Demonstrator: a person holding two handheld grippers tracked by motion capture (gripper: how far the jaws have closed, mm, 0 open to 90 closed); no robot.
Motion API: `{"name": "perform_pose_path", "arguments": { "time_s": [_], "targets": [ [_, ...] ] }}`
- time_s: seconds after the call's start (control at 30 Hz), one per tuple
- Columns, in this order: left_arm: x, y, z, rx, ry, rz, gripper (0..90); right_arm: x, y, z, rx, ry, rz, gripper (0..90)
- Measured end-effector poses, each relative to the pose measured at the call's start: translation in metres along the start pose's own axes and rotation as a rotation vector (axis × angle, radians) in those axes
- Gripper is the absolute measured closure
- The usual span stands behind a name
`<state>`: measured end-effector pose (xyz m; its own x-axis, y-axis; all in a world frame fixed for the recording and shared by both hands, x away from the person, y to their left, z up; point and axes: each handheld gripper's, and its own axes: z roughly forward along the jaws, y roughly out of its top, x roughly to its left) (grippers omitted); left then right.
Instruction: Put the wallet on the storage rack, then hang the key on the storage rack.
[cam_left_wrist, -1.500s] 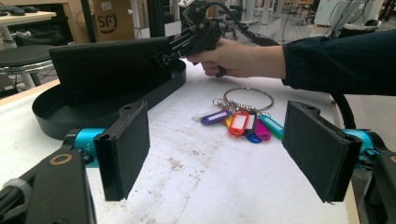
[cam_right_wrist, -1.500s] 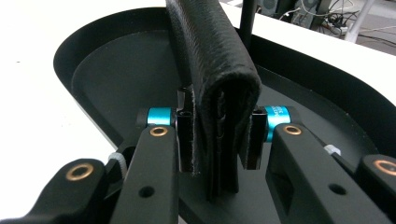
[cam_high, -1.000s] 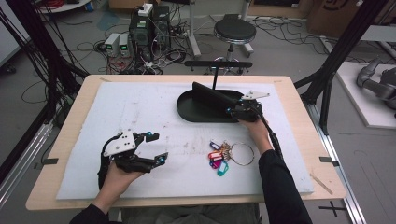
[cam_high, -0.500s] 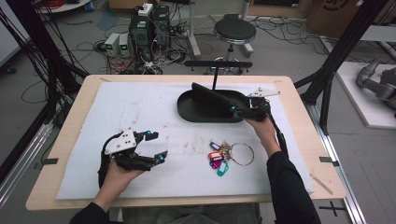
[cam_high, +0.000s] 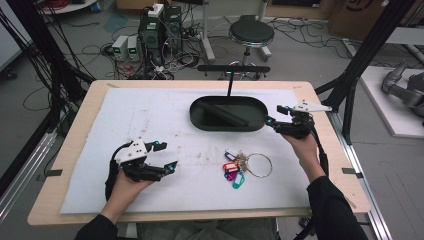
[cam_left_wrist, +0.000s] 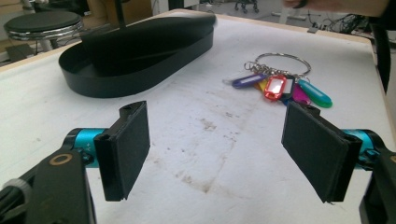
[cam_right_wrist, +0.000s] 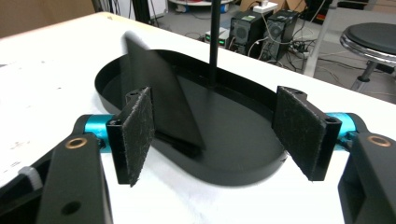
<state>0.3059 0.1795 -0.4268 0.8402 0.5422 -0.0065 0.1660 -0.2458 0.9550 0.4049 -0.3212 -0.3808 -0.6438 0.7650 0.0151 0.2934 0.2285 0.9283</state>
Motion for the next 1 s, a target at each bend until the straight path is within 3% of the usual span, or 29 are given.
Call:
{"name": "perform_pose_path", "arguments": {
  "time_s": [0.33, 0.57, 0.77, 1.0],
  "targets": [
    [0.006, 0.0, -0.006, 0.001, 0.036, 0.006, 23.5, 0.004, -0.027, -0.041, -0.059, -0.029, 0.042, 30.4],
    [0.004, 0.001, -0.004, 0.007, 0.039, 0.016, 23.5, 0.005, -0.036, -0.047, -0.067, -0.042, 0.057, 29.6],
    [0.005, 0.0, -0.005, 0.001, 0.042, 0.012, 23.5, 0.013, -0.032, -0.053, -0.086, -0.042, 0.046, 28.5],
    [0.008, -0.003, -0.01, 0.007, 0.068, 0.011, 23.5, 0.019, -0.041, -0.059, -0.075, -0.046, 0.046, 30.1]
  ]
}}
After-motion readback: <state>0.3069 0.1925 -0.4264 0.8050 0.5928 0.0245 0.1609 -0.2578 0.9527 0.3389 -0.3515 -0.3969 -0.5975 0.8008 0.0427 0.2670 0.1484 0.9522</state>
